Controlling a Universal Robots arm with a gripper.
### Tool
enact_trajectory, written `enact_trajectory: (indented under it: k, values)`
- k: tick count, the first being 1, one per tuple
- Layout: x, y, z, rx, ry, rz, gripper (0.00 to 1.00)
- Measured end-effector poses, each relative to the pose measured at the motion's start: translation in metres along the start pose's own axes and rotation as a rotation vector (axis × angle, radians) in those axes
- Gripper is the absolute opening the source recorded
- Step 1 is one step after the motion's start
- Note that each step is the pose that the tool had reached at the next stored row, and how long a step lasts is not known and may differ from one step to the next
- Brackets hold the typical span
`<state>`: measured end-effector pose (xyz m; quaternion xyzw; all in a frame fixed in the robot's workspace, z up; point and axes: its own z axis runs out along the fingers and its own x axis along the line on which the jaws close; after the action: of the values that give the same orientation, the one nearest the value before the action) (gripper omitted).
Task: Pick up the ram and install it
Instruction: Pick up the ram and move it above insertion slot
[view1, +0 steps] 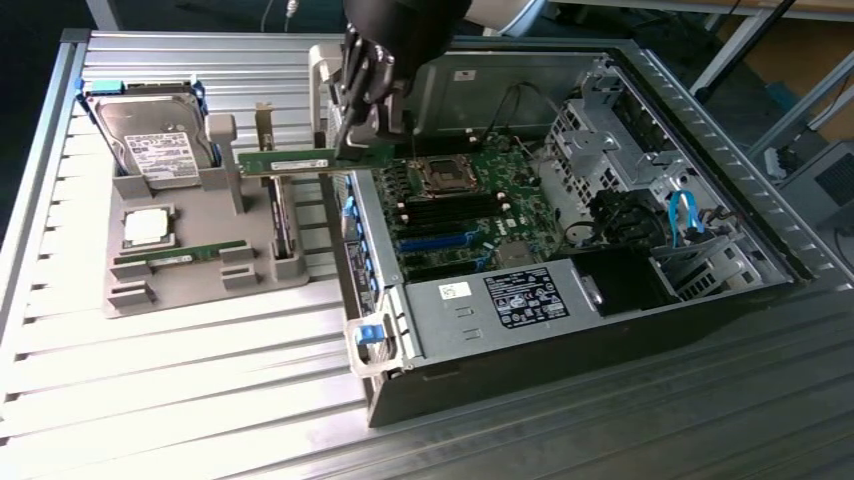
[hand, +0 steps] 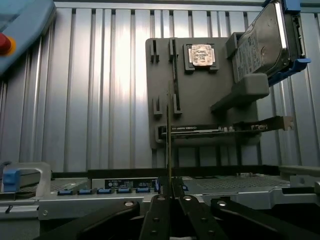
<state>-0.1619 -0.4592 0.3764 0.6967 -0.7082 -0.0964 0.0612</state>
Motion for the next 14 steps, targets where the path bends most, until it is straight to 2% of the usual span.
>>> enact_trajectory:
  k: [3, 9, 12, 14]
  values:
    - [0.000, -0.0133, -0.0030, -0.0023, 0.0001, 0.000, 0.12]
    - [-0.001, -0.0336, -0.0076, -0.0056, 0.0001, 0.000, 0.12]
    - [-0.001, -0.0545, -0.0124, -0.0087, 0.0001, 0.000, 0.12]
    - [-0.001, -0.0647, -0.0147, -0.0102, 0.0002, 0.001, 0.12]
